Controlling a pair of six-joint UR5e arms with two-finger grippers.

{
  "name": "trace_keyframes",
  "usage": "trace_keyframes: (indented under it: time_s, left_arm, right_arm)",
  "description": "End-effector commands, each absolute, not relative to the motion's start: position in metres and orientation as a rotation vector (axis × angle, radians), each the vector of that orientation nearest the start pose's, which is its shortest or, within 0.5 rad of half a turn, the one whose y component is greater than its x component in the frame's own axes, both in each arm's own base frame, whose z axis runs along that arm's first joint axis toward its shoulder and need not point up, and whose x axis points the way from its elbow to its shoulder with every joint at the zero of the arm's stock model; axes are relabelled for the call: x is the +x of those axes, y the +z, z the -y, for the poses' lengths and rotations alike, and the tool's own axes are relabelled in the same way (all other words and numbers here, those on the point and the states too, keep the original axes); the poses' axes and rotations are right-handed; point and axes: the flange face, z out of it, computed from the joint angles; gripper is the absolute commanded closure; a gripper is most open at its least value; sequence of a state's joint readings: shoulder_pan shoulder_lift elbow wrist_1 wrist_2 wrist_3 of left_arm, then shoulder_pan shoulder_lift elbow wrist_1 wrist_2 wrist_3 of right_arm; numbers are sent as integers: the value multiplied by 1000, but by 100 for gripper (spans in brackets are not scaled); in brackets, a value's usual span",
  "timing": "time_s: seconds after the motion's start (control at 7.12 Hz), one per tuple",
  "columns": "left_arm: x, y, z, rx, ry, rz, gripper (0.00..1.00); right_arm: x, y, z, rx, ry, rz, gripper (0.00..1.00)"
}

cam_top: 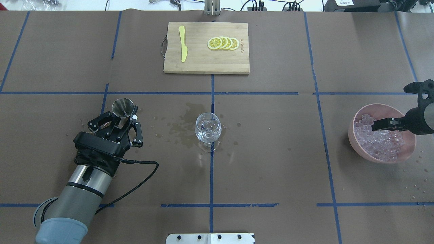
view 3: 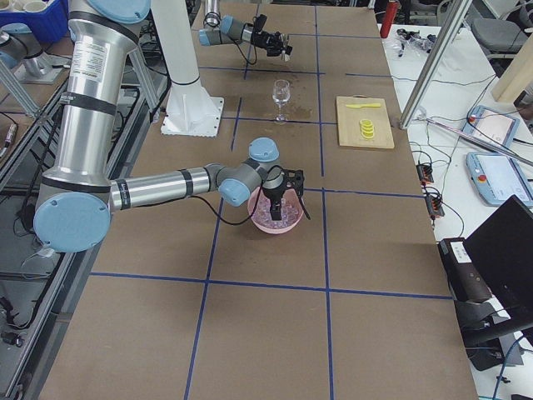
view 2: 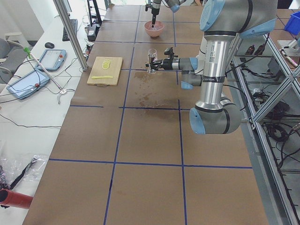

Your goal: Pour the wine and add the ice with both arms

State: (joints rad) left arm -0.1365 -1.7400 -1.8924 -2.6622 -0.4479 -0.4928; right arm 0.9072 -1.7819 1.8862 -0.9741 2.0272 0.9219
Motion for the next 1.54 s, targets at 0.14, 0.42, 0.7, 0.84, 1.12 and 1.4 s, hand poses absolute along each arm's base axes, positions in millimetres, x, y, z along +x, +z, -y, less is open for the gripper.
trace_keyframes:
  time_s: [0.14, 0.42, 0.7, 0.84, 1.12, 1.4]
  left_arm:
    - [417, 310, 282, 1448, -149, -626, 100]
    - [415, 313, 282, 1448, -149, -626, 100]
    - [415, 313, 282, 1448, -149, -626, 100]
    - [415, 313, 282, 1448, -149, -626, 100]
    - [415, 313, 282, 1448, -150, -624, 100]
    - [416, 314, 282, 1447, -147, -624, 100]
  right_arm:
    - [-201, 539, 399, 169, 77, 803, 26]
    - [-206, 543, 404, 164, 70, 801, 30]
    - [-205, 543, 404, 164, 70, 801, 39]
    - [-205, 543, 404, 164, 70, 801, 52]
    - [-204, 540, 404, 170, 70, 804, 86]
    - [-201, 530, 404, 185, 70, 816, 100]
